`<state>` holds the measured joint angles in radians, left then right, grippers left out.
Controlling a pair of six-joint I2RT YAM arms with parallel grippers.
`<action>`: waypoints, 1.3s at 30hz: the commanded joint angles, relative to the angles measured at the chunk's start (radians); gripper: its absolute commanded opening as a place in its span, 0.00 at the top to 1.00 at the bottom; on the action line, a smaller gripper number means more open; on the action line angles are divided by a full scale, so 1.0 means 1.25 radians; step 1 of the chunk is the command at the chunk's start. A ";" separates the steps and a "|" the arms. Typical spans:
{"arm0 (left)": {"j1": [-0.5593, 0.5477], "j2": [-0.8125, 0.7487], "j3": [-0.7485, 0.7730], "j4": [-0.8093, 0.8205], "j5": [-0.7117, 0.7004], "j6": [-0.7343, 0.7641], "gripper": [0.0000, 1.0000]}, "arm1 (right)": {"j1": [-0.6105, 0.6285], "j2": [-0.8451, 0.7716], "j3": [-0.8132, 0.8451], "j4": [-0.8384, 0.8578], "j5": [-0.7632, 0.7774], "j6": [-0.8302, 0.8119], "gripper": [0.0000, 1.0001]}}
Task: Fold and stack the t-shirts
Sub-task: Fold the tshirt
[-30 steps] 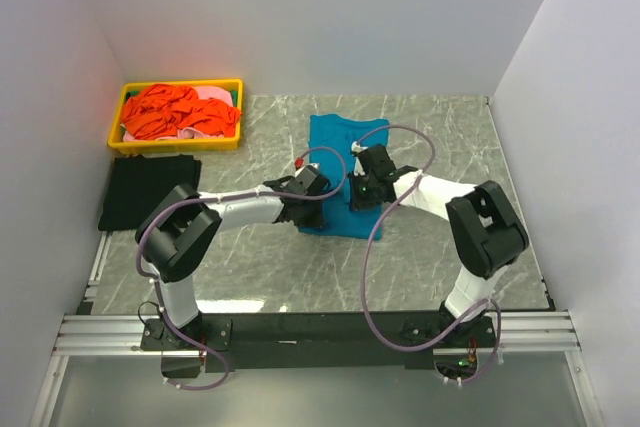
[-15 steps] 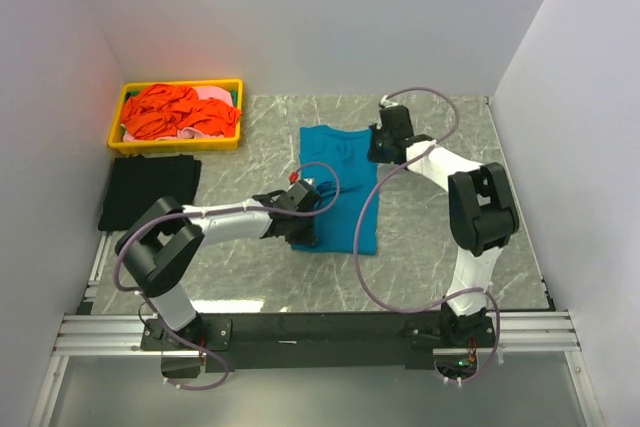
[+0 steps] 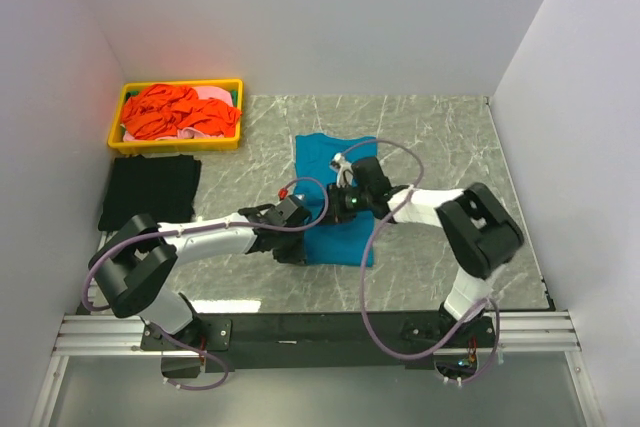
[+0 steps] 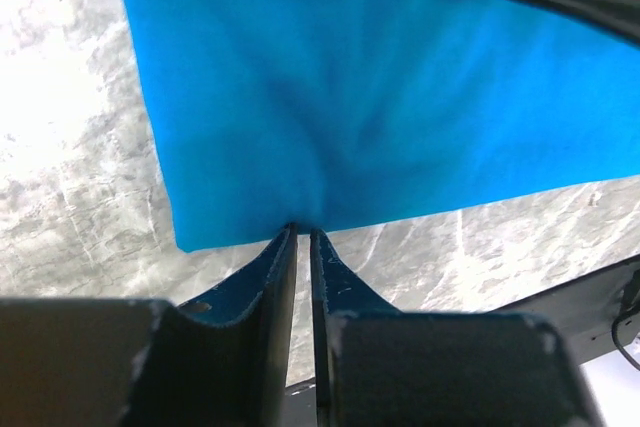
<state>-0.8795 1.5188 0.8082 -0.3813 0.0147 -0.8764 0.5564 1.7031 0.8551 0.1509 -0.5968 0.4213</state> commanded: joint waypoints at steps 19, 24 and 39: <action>-0.001 -0.084 -0.007 -0.003 -0.009 -0.019 0.75 | -0.203 0.297 0.388 0.056 -0.109 0.083 0.80; 0.009 -0.136 0.014 -0.013 -0.042 -0.017 0.65 | -0.212 0.366 0.437 0.045 -0.128 0.089 0.80; 0.140 -0.281 -0.083 0.019 -0.019 -0.027 0.52 | -0.276 0.477 0.441 0.219 -0.134 0.343 0.79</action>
<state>-0.7128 1.1912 0.7063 -0.3679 -0.0189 -0.9043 0.2188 2.3245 1.3804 0.4278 -0.7715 0.8402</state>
